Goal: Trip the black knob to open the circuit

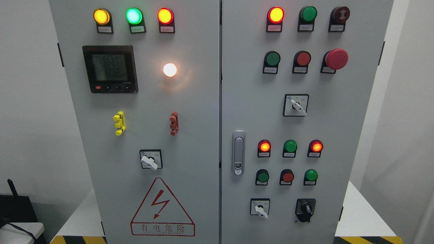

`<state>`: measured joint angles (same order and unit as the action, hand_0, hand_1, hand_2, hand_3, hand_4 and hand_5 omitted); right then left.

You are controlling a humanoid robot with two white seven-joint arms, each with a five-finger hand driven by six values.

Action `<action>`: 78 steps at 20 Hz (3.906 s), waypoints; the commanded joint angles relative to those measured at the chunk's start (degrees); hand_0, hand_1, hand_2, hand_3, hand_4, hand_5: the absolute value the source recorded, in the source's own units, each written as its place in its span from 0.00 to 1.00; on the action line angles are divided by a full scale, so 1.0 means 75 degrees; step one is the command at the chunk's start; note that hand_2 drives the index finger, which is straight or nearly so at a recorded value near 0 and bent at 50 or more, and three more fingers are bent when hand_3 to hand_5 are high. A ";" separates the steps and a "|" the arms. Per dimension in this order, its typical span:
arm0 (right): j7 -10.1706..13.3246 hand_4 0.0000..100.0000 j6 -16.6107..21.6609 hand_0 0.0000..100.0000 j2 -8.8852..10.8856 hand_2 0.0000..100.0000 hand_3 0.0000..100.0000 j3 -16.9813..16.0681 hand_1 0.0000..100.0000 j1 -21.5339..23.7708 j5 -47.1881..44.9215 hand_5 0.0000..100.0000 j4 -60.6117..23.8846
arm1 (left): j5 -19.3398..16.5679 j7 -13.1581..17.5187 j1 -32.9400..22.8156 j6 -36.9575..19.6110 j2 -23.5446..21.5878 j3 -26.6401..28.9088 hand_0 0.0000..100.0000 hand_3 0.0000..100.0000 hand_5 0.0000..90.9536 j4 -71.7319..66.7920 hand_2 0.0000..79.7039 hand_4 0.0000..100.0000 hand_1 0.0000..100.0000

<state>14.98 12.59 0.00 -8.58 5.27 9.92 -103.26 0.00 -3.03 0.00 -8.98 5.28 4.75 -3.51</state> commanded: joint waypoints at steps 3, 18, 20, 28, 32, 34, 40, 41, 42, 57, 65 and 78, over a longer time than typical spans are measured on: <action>0.0451 0.90 -0.0657 0.12 -0.0082 0.41 0.81 0.0791 0.78 -0.0467 0.0564 0.95 0.0045 | -0.0246 -0.0006 0.0059 0.0003 -0.0001 0.0000 0.12 0.00 0.00 0.0000 0.00 0.00 0.39; 0.0733 0.89 -0.1478 0.21 -0.0375 0.43 0.81 0.1425 0.78 -0.0995 0.0587 0.95 0.0572 | -0.0258 -0.0006 0.0059 0.0003 -0.0001 0.0000 0.12 0.00 0.00 0.0000 0.00 0.00 0.39; 0.0745 0.89 -0.1596 0.23 -0.0433 0.43 0.81 0.1425 0.78 -0.1065 0.0587 0.95 0.0665 | -0.0246 -0.0006 0.0059 0.0003 -0.0001 0.0000 0.12 0.00 0.00 0.0000 0.00 0.00 0.39; 0.0896 0.89 -0.1830 0.27 -0.0550 0.43 0.81 0.1402 0.78 -0.1475 0.0622 0.95 0.1205 | -0.0246 -0.0006 0.0059 0.0003 -0.0001 0.0000 0.12 0.00 0.00 0.0000 0.00 0.00 0.39; 0.0944 0.89 -0.1924 0.27 -0.0562 0.43 0.80 0.1390 0.78 -0.1616 0.0634 0.95 0.1357 | -0.0246 -0.0006 0.0059 0.0003 -0.0001 0.0000 0.12 0.00 0.00 0.0000 0.00 0.00 0.39; 0.0956 0.89 -0.1924 0.27 -0.0562 0.43 0.80 0.1367 0.78 -0.1663 0.0634 0.95 0.1451 | -0.0258 -0.0006 0.0059 0.0003 -0.0001 0.0000 0.12 0.00 0.00 0.0000 0.00 0.00 0.39; 0.0956 0.89 -0.1959 0.27 -0.0585 0.43 0.80 0.1390 0.78 -0.1686 0.0634 0.95 0.1510 | -0.0246 -0.0006 0.0059 0.0003 -0.0001 0.0000 0.12 0.00 0.00 0.0000 0.00 0.00 0.39; 0.0956 0.89 -0.2006 0.27 -0.0586 0.43 0.80 0.1390 0.78 -0.1744 0.0634 0.95 0.1510 | -0.0246 -0.0006 0.0059 0.0003 -0.0001 0.0000 0.12 0.00 0.00 0.0000 0.00 0.00 0.39; 0.0956 0.89 -0.2029 0.27 -0.0586 0.42 0.80 0.1378 0.78 -0.1768 0.0634 0.95 0.1521 | -0.0246 -0.0006 0.0059 0.0003 0.0011 0.0000 0.12 0.00 0.00 0.0000 0.00 0.00 0.39; 0.0956 0.89 -0.2159 0.27 -0.0586 0.43 0.80 0.1425 0.79 -0.2038 0.0634 0.95 0.1650 | -0.0246 -0.0006 0.0059 0.0003 -0.0001 0.0000 0.12 0.00 0.00 0.0000 0.00 0.00 0.39; 0.0956 0.89 -0.2159 0.28 -0.0586 0.43 0.80 0.1402 0.80 -0.2167 0.0634 0.95 0.1756 | -0.0258 -0.0006 0.0059 0.0003 -0.0001 0.0000 0.12 0.00 0.00 0.0000 0.00 0.00 0.39; 0.0956 0.89 -0.2311 0.28 -0.0586 0.45 0.80 0.1425 0.80 -0.2296 0.0634 0.95 0.1791 | -0.0258 -0.0006 0.0059 0.0003 -0.0001 0.0000 0.12 0.00 0.00 0.0000 0.00 0.00 0.39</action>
<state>22.13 -4.70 -4.37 1.25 -11.59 14.69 -90.24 0.00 -3.03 0.00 -8.98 5.28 4.74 -3.52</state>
